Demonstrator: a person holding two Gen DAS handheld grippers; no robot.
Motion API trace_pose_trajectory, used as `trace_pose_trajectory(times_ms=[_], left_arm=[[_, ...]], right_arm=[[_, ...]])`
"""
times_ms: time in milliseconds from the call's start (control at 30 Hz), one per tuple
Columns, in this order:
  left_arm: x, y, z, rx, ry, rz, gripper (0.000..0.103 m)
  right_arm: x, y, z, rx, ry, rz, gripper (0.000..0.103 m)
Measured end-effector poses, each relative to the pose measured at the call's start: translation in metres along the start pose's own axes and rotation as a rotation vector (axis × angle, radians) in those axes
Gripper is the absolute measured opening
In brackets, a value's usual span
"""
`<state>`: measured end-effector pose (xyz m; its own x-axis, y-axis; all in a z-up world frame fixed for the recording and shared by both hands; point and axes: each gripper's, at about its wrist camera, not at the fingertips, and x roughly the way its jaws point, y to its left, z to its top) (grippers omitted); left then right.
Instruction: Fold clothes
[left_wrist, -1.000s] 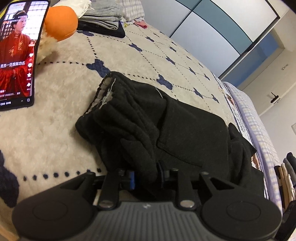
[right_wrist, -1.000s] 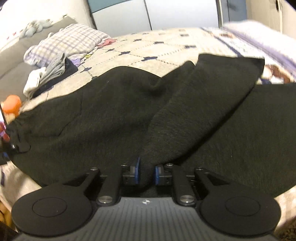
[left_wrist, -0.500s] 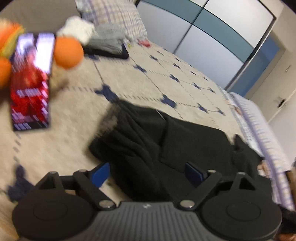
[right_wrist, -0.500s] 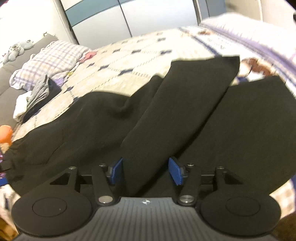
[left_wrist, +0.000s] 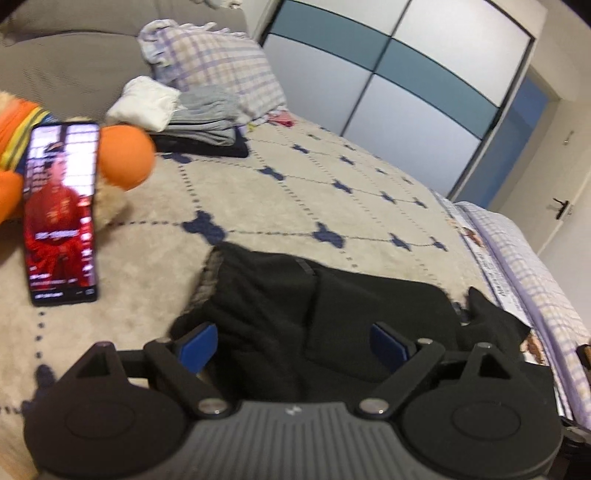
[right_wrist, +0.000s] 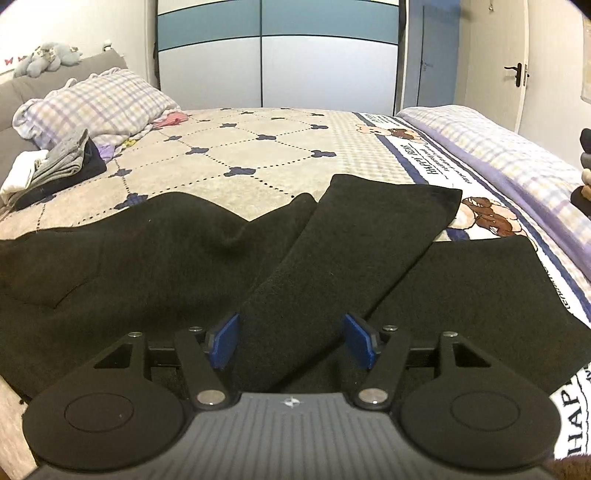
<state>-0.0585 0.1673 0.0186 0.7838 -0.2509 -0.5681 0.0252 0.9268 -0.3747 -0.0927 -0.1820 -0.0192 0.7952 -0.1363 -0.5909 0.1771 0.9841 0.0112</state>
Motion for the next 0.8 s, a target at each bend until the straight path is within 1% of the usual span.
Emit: trace_pose_trajectory(times_ms=[167, 267, 367, 500, 667, 800], left_arm=[[0.009, -0.024, 0.003, 0.031, 0.008, -0.052, 0.092], [0.017, -0.039, 0.003, 0.035, 0.034, -0.111, 0.092], [0.026, -0.058, 0.001, 0.060, 0.068, -0.168, 0.092], [0.041, -0.084, -0.007, 0.095, 0.121, -0.239, 0.092], [0.063, -0.117, -0.019, 0.138, 0.181, -0.326, 0.091], [0.085, -0.134, -0.025, 0.106, 0.244, -0.418, 0.087]], right_arm=[[0.002, -0.005, 0.002, 0.014, 0.013, -0.005, 0.066], [0.001, -0.012, 0.008, 0.053, 0.023, 0.018, 0.066], [-0.001, -0.022, 0.016, 0.111, 0.045, 0.058, 0.066], [0.001, -0.034, 0.032, 0.134, 0.072, 0.088, 0.066], [0.015, -0.052, 0.049, 0.149, 0.086, 0.050, 0.066], [0.026, -0.075, 0.056, 0.205, 0.092, 0.039, 0.066]])
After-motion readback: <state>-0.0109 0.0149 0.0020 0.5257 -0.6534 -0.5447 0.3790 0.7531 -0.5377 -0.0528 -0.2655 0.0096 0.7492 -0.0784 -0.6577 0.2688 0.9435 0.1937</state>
